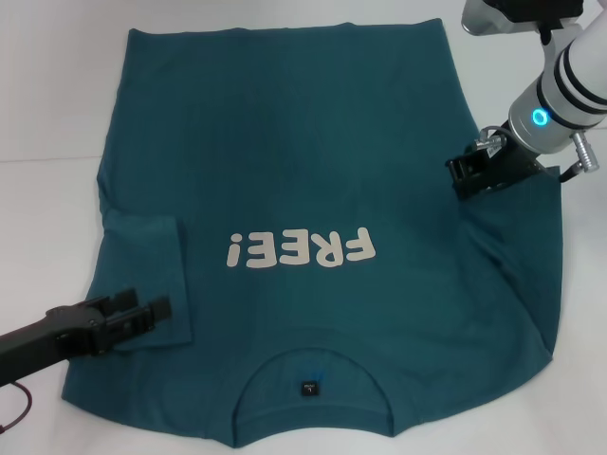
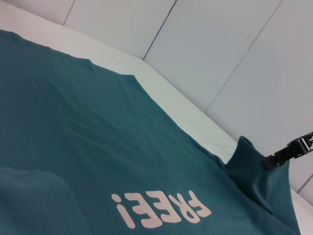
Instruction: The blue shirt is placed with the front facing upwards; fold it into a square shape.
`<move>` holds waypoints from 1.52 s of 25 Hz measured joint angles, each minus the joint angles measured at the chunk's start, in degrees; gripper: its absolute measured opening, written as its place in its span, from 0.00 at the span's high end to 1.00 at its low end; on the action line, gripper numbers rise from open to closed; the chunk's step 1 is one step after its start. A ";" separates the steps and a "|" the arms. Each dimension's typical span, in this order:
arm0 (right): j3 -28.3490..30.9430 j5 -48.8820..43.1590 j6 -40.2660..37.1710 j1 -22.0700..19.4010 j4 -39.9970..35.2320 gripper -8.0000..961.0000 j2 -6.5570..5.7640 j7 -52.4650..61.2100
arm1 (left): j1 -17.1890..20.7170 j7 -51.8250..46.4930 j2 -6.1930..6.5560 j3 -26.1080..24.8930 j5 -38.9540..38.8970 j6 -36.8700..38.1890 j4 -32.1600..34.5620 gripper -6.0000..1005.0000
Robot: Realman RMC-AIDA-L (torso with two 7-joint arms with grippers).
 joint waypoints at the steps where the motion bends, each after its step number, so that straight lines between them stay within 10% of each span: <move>1: -0.02 0.01 -0.14 0.00 0.02 0.93 0.00 0.00 | 0.00 0.00 0.00 0.00 0.00 0.00 0.00 0.25; 38: -2.87 -0.03 3.61 3.01 4.37 0.88 1.92 0.00 | 0.00 0.48 0.00 0.07 0.00 -0.97 -0.86 0.25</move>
